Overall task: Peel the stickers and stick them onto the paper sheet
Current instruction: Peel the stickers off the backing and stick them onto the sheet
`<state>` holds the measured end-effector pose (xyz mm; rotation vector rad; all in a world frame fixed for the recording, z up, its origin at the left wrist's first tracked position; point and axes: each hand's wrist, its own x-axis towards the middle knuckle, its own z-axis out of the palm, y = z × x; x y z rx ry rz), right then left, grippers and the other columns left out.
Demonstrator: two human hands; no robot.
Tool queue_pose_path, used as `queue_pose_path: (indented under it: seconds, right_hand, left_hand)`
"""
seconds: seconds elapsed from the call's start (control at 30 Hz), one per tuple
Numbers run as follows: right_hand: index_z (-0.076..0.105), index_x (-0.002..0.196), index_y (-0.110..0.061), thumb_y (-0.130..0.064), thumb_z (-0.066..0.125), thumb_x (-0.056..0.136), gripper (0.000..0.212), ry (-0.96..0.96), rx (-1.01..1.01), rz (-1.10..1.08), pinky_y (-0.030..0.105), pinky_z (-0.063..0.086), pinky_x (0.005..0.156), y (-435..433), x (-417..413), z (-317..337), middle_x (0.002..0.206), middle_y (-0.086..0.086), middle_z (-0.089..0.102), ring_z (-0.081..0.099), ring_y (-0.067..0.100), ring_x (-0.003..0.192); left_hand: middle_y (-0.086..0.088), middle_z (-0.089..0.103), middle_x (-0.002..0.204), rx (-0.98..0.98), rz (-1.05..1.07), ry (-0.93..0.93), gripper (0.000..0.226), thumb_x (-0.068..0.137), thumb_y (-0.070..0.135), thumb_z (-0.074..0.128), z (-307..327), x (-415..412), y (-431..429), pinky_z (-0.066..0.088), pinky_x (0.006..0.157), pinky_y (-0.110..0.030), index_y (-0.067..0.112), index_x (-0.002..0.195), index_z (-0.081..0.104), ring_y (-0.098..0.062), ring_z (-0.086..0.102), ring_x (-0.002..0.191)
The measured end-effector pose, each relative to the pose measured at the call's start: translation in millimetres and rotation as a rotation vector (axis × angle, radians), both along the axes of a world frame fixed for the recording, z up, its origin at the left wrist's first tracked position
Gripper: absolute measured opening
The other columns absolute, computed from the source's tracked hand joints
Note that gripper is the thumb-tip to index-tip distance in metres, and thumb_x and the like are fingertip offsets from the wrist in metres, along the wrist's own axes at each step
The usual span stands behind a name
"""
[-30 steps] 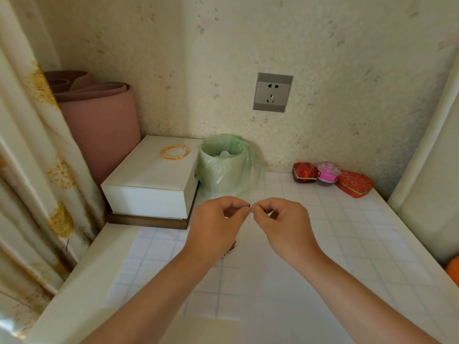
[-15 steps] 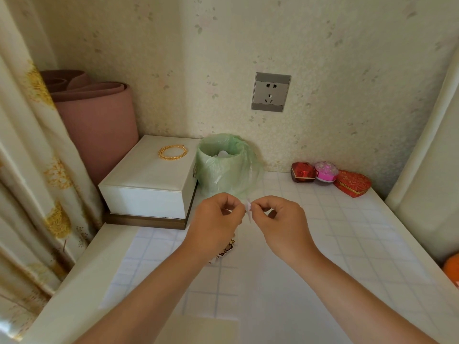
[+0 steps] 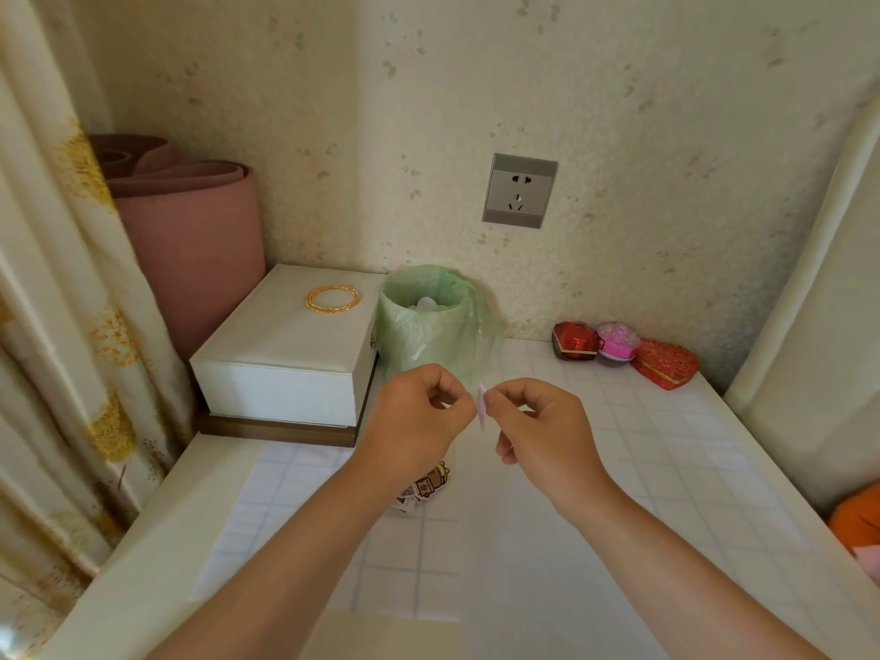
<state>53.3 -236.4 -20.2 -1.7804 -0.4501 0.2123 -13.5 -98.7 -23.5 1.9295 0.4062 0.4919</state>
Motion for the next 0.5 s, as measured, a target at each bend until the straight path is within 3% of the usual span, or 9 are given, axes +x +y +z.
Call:
queue_pose_path:
  seconds: [0.1,0.2,0.33,0.4,0.5]
  right_hand:
    - [0.071,0.081,-0.014,-0.016,0.066,0.093,0.013,0.002,0.000,-0.013,0.034,0.052,0.052,7,3,1,0.071,-0.005,0.066,0.058,0.015,0.049]
    - [0.069,0.082,-0.013,-0.016,0.065,0.094,0.013,-0.021,-0.011,-0.013,0.034,0.050,0.052,22,10,10,0.073,-0.001,0.064,0.056,0.015,0.046]
    - [0.067,0.074,-0.016,-0.017,0.064,0.094,0.020,-0.143,-0.033,-0.006,0.029,0.046,0.050,50,35,30,0.068,0.002,0.064,0.054,0.017,0.045]
    - [0.066,0.066,-0.019,-0.018,0.064,0.093,0.027,-0.238,-0.079,-0.015,0.027,0.045,0.053,69,51,41,0.062,-0.002,0.065,0.056,0.016,0.046]
    - [0.069,0.066,-0.023,-0.019,0.063,0.091,0.026,-0.348,-0.150,-0.063,0.029,0.051,0.062,97,77,53,0.070,-0.005,0.071,0.062,0.013,0.057]
  left_hand:
    - [0.009,0.065,0.078,0.166,0.061,0.081,0.014,0.088,0.035,0.062,7,-2,11,0.052,0.070,-0.032,0.024,0.080,0.061,-0.011,0.060,0.069]
    - [-0.001,0.068,0.081,0.144,0.105,0.133,0.016,0.089,0.027,0.052,14,-5,32,0.056,0.072,-0.040,0.018,0.078,0.059,-0.023,0.066,0.076]
    - [-0.011,0.068,0.078,0.135,0.199,0.108,0.022,0.090,0.024,0.046,21,-10,52,0.053,0.055,-0.039,0.009,0.079,0.058,-0.035,0.065,0.072]
    - [-0.009,0.067,0.076,0.110,0.244,0.067,0.020,0.090,0.023,0.046,23,-12,58,0.056,0.062,-0.043,0.013,0.076,0.057,-0.033,0.066,0.070]
    - [-0.002,0.069,0.072,0.097,0.310,0.034,0.018,0.089,0.024,0.049,27,-14,66,0.058,0.067,-0.041,0.019,0.074,0.058,-0.026,0.066,0.070]
